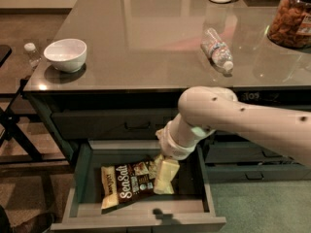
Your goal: Pick brown chip bag from middle drawer and place on counter
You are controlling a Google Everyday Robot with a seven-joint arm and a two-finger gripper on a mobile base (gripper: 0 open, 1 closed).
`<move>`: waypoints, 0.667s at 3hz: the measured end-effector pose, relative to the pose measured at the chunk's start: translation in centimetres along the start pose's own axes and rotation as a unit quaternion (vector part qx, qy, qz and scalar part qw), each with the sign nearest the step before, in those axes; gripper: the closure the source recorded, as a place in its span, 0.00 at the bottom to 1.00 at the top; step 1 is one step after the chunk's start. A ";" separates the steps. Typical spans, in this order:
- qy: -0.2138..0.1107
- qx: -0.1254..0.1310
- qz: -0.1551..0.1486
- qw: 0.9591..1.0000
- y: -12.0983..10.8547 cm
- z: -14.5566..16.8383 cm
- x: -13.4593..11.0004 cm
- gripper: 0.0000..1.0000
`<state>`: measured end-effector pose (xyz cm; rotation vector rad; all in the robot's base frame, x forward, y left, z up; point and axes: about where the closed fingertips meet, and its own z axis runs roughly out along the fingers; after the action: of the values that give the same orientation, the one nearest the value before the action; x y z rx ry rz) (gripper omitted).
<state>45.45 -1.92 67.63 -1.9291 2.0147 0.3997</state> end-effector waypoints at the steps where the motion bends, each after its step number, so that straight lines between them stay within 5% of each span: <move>1: -0.002 -0.009 0.018 1.000 -1.8 5.1 -1.0 0.00; 2: -0.007 -0.015 0.036 0.999 -2.8 9.7 -0.7 0.00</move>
Offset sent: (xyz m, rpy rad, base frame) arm 0.0460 0.0612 -0.1295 0.0280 0.0775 -0.0837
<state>48.62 2.64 59.14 -1.8695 2.0846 0.4621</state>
